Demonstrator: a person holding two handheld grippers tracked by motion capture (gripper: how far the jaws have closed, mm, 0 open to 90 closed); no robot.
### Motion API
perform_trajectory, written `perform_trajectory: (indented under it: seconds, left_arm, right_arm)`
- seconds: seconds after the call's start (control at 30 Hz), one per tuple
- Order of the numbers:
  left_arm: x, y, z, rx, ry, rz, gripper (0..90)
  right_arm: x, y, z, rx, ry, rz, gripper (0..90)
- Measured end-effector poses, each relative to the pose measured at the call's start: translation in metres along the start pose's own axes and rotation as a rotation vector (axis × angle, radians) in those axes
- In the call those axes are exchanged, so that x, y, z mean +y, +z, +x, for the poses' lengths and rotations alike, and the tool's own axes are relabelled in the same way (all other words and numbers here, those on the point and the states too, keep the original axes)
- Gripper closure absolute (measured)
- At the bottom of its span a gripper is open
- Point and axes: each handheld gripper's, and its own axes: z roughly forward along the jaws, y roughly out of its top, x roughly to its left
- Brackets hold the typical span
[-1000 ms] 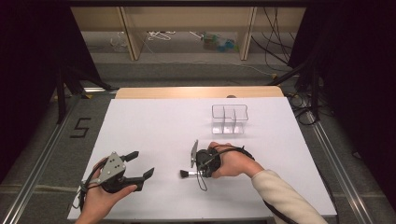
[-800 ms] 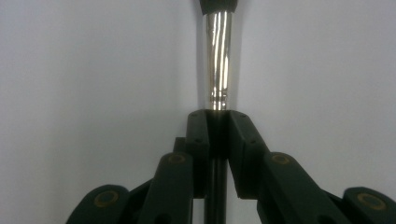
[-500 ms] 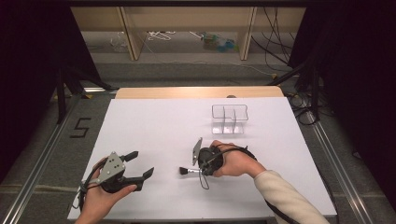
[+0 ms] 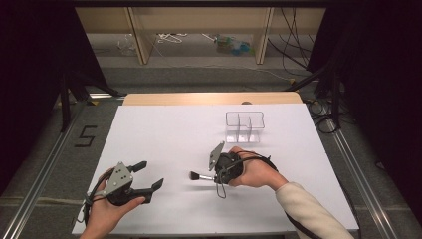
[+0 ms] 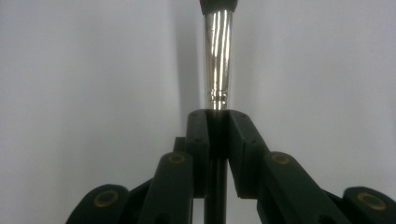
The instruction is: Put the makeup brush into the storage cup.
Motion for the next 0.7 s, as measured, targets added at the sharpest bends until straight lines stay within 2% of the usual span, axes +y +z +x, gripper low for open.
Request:
perform_trajectory:
  seconds: [0.1, 0.17, 0.2, 0.33, 0.4, 0.6, 0.67, 0.7]
  left_arm:
    - [0.0, 0.0, 0.0, 0.002, 0.001, -0.001, 20.9]
    - [0.0, 0.0, 0.0, 0.001, 0.0, -0.001, 20.9]
    - [0.0, 0.0, 0.0, 0.002, 0.001, 0.0, 20.9]
    - [0.0, 0.0, 0.0, 0.002, 0.001, -0.001, 20.9]
    - [0.0, 0.0, 0.0, 0.002, 0.0, -0.002, 20.9]
    - [0.0, -0.001, 0.0, 0.002, 0.0, -0.002, 20.9]
    - [0.0, -0.001, 0.0, 0.002, 0.0, -0.002, 20.9]
    - [0.0, -0.001, 0.001, 0.002, 0.001, -0.002, 20.9]
  right_arm:
    - [-0.003, -0.003, 0.001, -0.008, 0.014, -0.026, 79.6]
    - [-0.007, -0.007, 0.001, -0.026, 0.025, -0.065, 79.6]
    - [-0.007, -0.007, 0.001, -0.026, 0.025, -0.065, 79.6]
    - [-0.01, -0.014, -0.001, -0.038, 0.05, -0.123, 79.6]
    - [-0.01, -0.016, -0.001, -0.04, 0.069, -0.137, 79.6]
    - [-0.013, -0.019, -0.002, -0.056, 0.081, -0.184, 79.6]
    - [-0.015, -0.021, -0.002, -0.091, 0.099, -0.223, 79.6]
    - [-0.015, -0.021, -0.002, -0.091, 0.099, -0.223, 79.6]
